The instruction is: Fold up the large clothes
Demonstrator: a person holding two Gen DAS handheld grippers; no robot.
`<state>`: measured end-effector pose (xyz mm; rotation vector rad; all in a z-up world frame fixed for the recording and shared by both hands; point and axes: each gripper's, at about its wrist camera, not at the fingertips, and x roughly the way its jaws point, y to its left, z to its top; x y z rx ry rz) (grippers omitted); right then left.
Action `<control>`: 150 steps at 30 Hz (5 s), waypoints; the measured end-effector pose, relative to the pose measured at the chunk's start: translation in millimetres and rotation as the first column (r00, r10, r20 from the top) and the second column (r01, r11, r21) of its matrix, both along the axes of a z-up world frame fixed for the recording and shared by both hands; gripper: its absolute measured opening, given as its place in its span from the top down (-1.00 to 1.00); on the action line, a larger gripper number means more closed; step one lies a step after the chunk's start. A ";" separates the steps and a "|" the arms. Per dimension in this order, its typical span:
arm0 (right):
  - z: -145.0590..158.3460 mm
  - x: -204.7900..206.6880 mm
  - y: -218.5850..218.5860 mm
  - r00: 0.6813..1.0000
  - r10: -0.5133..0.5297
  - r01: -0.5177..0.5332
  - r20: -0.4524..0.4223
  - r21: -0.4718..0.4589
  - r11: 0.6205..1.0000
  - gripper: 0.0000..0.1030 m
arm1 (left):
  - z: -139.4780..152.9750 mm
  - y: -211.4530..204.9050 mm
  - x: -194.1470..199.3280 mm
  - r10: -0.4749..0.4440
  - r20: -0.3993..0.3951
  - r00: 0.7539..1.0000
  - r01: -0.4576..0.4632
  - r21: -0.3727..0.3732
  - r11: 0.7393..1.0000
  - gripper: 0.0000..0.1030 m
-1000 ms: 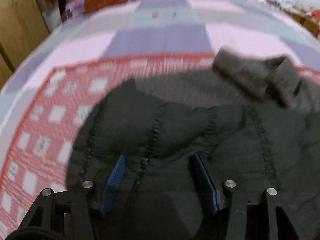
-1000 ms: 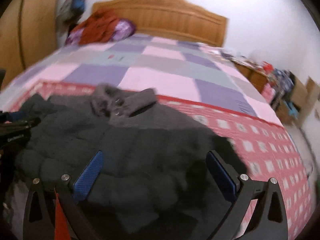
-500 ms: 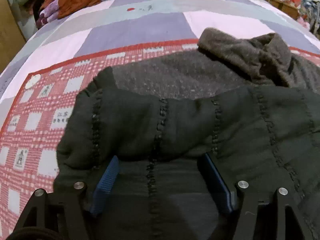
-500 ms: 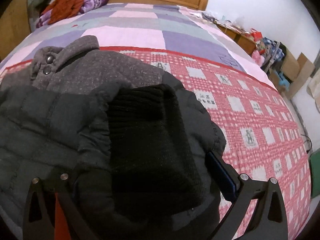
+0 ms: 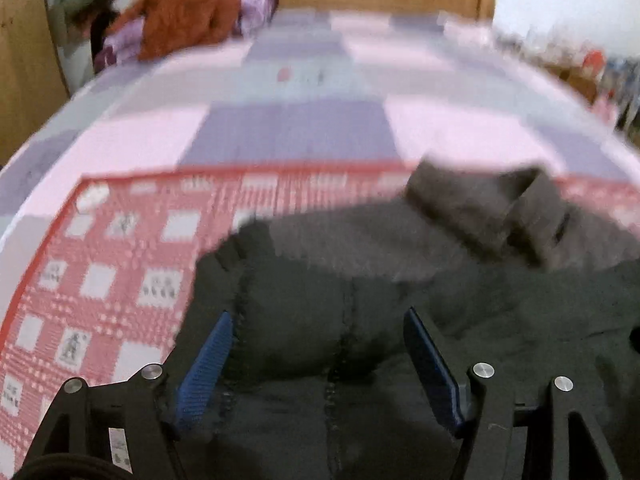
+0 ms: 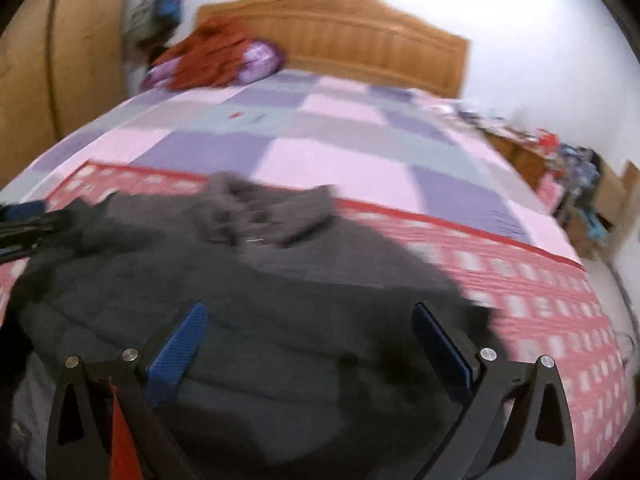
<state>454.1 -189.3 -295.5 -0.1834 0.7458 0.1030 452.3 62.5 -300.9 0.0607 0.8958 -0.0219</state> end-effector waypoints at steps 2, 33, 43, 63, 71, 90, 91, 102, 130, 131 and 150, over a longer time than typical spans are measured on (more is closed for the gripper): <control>-20.0 19.3 17.9 0.996 0.041 -0.046 -0.083 -0.054 0.997 -0.99 | -23.6 7.7 13.4 0.050 -0.089 0.995 -0.045 0.049 0.998 -0.44; -27.1 -70.3 -145.6 0.978 -0.191 0.195 -0.088 0.036 0.980 -0.96 | 16.4 -24.8 -78.6 -0.071 0.067 0.995 0.064 0.096 0.993 -0.63; -36.0 -179.5 -57.3 0.987 -0.093 0.084 -0.130 -0.075 0.994 -0.99 | -18.8 -88.0 -203.9 -0.173 -0.075 0.982 0.176 0.039 0.984 -0.64; -34.4 -315.3 -100.7 0.975 -0.039 0.042 -0.219 0.006 0.999 -0.99 | -34.3 -20.1 -319.6 -0.001 -0.149 0.989 0.016 0.098 0.995 -0.59; -58.0 -388.3 -141.7 0.932 -0.244 0.244 -0.268 -0.033 0.969 -0.99 | -34.6 41.4 -371.2 -0.011 -0.120 0.993 0.023 0.099 0.995 -0.67; -41.1 -483.4 -78.7 0.911 -0.301 0.287 -0.281 -0.092 0.953 -0.99 | -32.8 97.1 -458.8 -0.039 -0.158 0.987 0.059 0.123 0.991 -0.66; -42.9 -485.3 -77.0 0.909 -0.300 0.285 -0.291 -0.093 0.954 -0.99 | -36.9 92.0 -460.9 -0.060 -0.166 0.984 0.083 0.136 0.987 -0.66; -41.3 -481.7 -72.9 0.912 -0.297 0.281 -0.283 -0.096 0.955 -0.99 | -21.0 101.7 -406.6 0.096 -0.017 0.995 -0.094 0.103 0.990 -0.67; -45.3 -451.8 -124.4 0.844 -0.517 0.505 -0.142 -0.115 0.856 -0.98 | -24.3 98.4 -370.2 0.111 -0.048 0.993 -0.109 0.035 0.993 -0.63; -46.6 -449.7 -121.3 0.854 -0.501 0.487 -0.143 -0.119 0.865 -0.91 | -30.9 98.6 -372.0 0.107 -0.068 0.992 -0.105 0.033 0.994 -0.61; -56.6 -410.4 -119.9 0.870 -0.432 0.462 -0.240 0.086 0.883 0.68 | -35.9 106.3 -376.9 0.035 -0.089 0.995 -0.043 -0.095 0.995 0.69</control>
